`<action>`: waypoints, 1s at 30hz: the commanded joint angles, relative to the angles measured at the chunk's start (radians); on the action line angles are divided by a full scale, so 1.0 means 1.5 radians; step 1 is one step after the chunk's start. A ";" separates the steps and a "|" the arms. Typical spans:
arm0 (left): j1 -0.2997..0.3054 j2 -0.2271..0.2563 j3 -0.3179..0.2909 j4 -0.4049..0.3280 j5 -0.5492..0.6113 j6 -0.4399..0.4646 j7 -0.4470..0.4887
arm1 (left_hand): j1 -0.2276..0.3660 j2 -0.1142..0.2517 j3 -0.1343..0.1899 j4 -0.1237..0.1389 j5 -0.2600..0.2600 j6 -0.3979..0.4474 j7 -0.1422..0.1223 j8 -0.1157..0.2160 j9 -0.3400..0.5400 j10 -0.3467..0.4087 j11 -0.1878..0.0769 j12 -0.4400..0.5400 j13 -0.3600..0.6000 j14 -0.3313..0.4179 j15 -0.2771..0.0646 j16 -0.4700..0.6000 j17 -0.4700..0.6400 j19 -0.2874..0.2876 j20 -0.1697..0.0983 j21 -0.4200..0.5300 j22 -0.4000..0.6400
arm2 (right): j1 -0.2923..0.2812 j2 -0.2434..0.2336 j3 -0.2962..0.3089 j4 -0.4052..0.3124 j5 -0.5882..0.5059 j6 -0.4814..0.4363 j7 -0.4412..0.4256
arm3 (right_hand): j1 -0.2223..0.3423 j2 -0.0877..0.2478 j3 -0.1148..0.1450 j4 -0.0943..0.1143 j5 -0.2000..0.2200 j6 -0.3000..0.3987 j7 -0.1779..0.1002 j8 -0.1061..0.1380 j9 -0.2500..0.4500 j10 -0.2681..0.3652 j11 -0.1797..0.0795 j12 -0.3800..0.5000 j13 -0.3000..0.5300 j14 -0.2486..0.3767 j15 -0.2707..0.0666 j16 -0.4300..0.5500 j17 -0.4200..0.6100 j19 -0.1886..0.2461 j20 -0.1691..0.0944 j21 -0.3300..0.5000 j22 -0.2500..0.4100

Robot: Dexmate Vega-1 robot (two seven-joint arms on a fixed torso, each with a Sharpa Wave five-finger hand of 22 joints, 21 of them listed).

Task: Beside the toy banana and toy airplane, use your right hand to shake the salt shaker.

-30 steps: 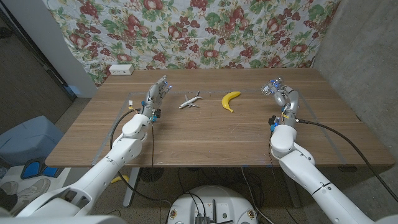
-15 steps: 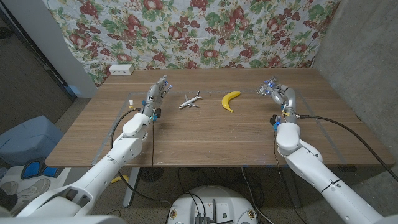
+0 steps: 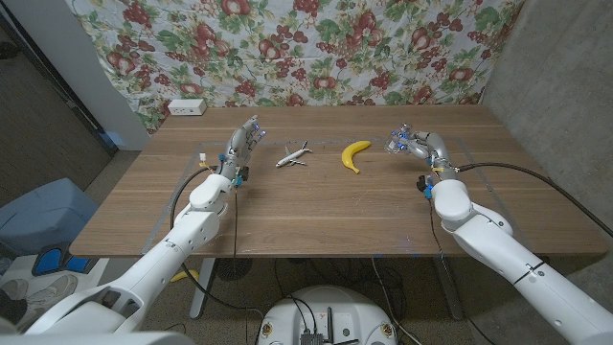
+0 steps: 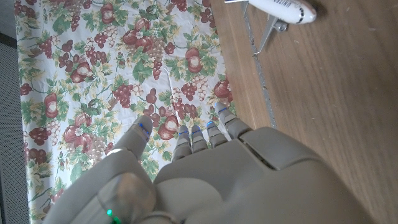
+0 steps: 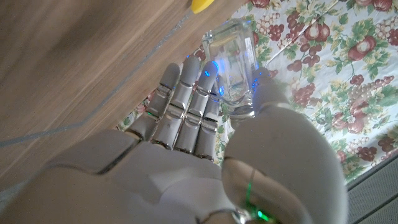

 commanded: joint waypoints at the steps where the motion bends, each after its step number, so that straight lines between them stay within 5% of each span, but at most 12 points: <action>1: -0.003 0.000 0.002 0.001 0.001 0.004 0.000 | 0.007 0.025 0.001 0.003 0.004 0.007 -0.002 0.002 0.002 0.002 0.001 0.002 0.002 0.004 -0.019 0.002 0.001 0.006 0.001 0.000 0.003 | 0.017 -0.034 -0.012 -0.017 0.022 -0.055 0.035 | 0.085 0.082 0.022 0.022 0.003 0.078 -0.047 0.004 0.040 0.030 -0.031 -0.001 0.003 0.001 -0.072 0.002 0.001 -0.002 -0.037 0.004 0.002; 14: -0.007 -0.004 0.002 0.008 0.001 0.003 0.000 | 0.007 0.026 0.001 0.003 0.004 0.007 -0.003 0.002 0.002 0.002 0.002 0.002 0.002 0.004 -0.019 0.002 0.001 0.006 0.000 0.000 0.003 | 0.009 -0.006 -0.016 0.007 0.001 -0.003 -0.030 | 0.086 0.082 0.023 0.022 0.004 0.078 -0.047 0.003 0.041 0.032 -0.032 -0.002 0.004 0.002 -0.072 0.002 0.001 -0.002 -0.037 0.005 0.002; 22: -0.009 -0.005 0.002 0.011 0.002 0.002 0.003 | 0.007 0.026 0.001 0.003 0.004 0.007 -0.002 0.002 0.002 0.002 0.002 0.002 0.002 0.004 -0.019 0.002 0.001 0.006 0.000 0.000 0.003 | -0.005 0.080 -0.012 0.055 -0.045 0.080 -0.164 | 0.086 0.082 0.023 0.022 0.004 0.078 -0.048 0.001 0.039 0.033 -0.030 -0.003 0.002 0.004 -0.072 0.003 0.001 -0.001 -0.036 0.006 0.001; 30: -0.011 -0.007 0.003 0.013 0.003 0.002 0.003 | 0.007 0.026 0.001 0.004 0.004 0.007 -0.002 0.002 0.002 0.002 0.002 0.002 0.002 0.004 -0.019 0.002 0.001 0.006 0.000 0.000 0.003 | -0.011 0.138 0.000 0.085 -0.057 0.134 -0.231 | 0.087 0.082 0.023 0.022 0.004 0.079 -0.046 0.000 0.039 0.035 -0.030 -0.003 0.001 0.005 -0.071 0.003 0.001 0.000 -0.035 0.007 0.001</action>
